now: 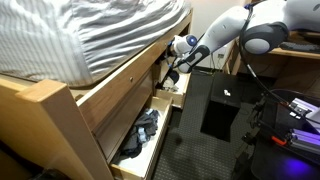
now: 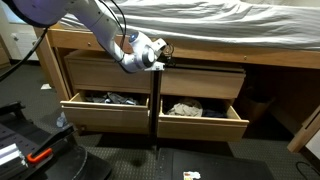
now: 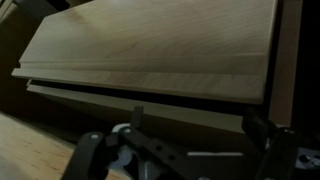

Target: Close the top right drawer

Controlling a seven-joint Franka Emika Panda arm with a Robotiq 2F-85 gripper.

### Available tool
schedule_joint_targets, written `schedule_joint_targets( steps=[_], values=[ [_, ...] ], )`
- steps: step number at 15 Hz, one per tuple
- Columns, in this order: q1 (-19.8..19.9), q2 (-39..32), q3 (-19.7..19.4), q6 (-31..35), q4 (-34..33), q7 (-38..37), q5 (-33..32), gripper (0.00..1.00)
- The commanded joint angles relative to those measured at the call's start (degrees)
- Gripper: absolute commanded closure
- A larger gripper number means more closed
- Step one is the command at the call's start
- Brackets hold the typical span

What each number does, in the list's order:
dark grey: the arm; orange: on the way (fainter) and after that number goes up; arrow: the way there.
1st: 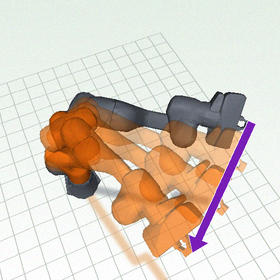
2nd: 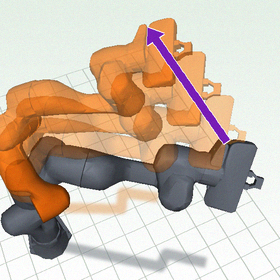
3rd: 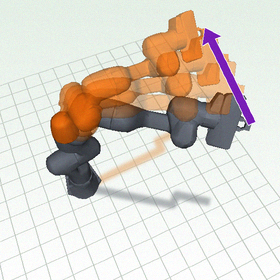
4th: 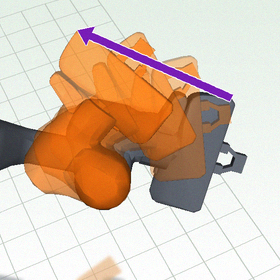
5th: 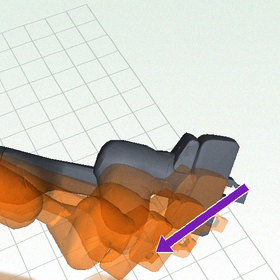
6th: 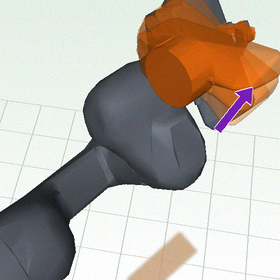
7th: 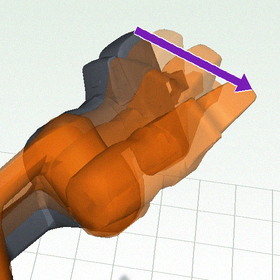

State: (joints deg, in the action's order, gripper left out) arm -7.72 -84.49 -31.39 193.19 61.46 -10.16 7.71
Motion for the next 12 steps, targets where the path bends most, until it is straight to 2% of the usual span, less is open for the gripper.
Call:
schedule_joint_targets(
  steps=[1,2,5,7,8,10,12],
  values=[
    [-2.8,0.0,-3.1,-2.3,1.5,-0.3,1.6,0.00],
    [-5.6,-0.1,-7.3,-2.9,3.6,-1.7,4.7,0.00],
    [-10.1,-0.2,-12.3,-11.3,4.1,-3.2,5.6,0.00],
    [-11.3,0.1,-11.4,-19.7,0.3,-3.3,4.2,0.00],
    [-9.0,0.4,-10.2,-13.9,1.9,-4.4,2.1,0.00],
    [-10.4,0.8,-10.1,-18.2,1.4,-5.3,0.8,0.00],
    [-10.5,0.8,-10.1,-18.4,1.5,-5.3,0.8,0.00]
  ],
)
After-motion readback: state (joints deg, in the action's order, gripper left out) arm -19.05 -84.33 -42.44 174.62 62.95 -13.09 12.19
